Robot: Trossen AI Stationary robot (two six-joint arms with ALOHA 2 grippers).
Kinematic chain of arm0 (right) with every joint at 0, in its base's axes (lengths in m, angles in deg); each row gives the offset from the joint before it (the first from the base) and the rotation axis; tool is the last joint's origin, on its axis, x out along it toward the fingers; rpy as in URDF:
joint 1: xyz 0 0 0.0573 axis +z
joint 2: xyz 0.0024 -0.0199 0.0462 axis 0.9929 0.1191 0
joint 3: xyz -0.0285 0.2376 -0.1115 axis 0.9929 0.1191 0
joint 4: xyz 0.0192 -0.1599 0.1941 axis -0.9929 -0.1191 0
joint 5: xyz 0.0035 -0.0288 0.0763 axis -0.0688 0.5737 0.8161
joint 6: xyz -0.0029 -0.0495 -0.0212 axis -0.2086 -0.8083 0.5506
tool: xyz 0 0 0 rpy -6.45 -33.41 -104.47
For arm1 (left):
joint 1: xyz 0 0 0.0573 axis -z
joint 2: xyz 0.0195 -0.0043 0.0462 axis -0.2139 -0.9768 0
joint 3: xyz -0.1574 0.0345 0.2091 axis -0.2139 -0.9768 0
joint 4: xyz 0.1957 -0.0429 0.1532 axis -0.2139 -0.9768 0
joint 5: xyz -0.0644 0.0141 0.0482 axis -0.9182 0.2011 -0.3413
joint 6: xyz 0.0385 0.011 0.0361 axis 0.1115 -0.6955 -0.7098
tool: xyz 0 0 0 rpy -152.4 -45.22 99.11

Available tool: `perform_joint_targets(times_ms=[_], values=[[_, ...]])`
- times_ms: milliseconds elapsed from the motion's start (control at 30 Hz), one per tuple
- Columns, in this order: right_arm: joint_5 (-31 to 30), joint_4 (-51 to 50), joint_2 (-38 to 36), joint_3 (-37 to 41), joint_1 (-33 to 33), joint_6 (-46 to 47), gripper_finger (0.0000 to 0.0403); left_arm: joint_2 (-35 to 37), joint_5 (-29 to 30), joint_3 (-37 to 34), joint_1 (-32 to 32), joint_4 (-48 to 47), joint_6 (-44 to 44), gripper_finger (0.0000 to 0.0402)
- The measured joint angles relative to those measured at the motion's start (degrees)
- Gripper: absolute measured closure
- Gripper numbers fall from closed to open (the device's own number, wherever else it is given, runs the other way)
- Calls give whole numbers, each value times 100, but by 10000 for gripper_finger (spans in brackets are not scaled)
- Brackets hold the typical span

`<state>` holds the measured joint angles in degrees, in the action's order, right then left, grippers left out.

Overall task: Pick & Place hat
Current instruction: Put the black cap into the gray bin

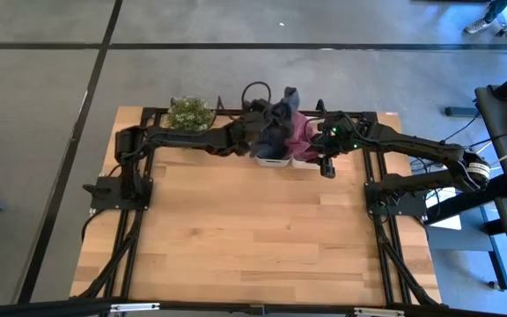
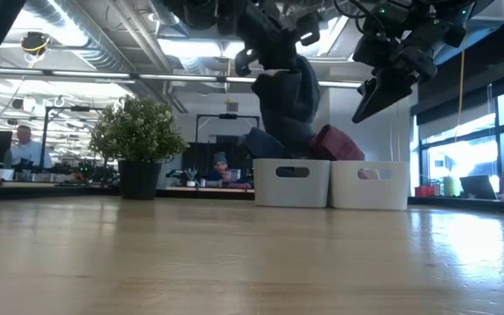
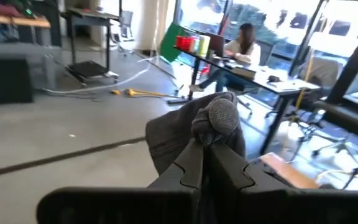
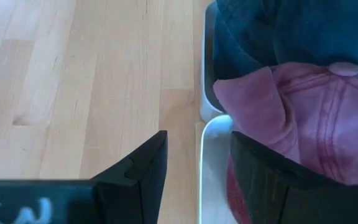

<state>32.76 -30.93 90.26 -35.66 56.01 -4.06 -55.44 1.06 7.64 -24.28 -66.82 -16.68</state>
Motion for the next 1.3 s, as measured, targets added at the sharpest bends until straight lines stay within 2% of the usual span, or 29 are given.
perform_joint_targets(times_ms=[233,400,567,700,767,900,1300], values=[[0,-27,0,0,2,-15,227,-17,-1330,0,-238,5,1159,392],[0,-31,1,0,-1,-38,227,-111,-1898,-9,-246,15,2160,392],[-2,-54,2,0,0,-42,227,-190,-1837,-4,-157,-88,2860,391],[-2,-60,2,0,2,-39,227,-203,-1790,-4,-142,4,2958,391],[-2,-89,2,0,2,-39,227,-192,-1707,-4,-114,-8,2906,391],[-2,-180,2,0,1,-39,227,-192,-1144,-4,39,-223,2671,392],[-2,-208,2,0,1,-37,227,-65,-270,-7,432,-369,2110,393]])
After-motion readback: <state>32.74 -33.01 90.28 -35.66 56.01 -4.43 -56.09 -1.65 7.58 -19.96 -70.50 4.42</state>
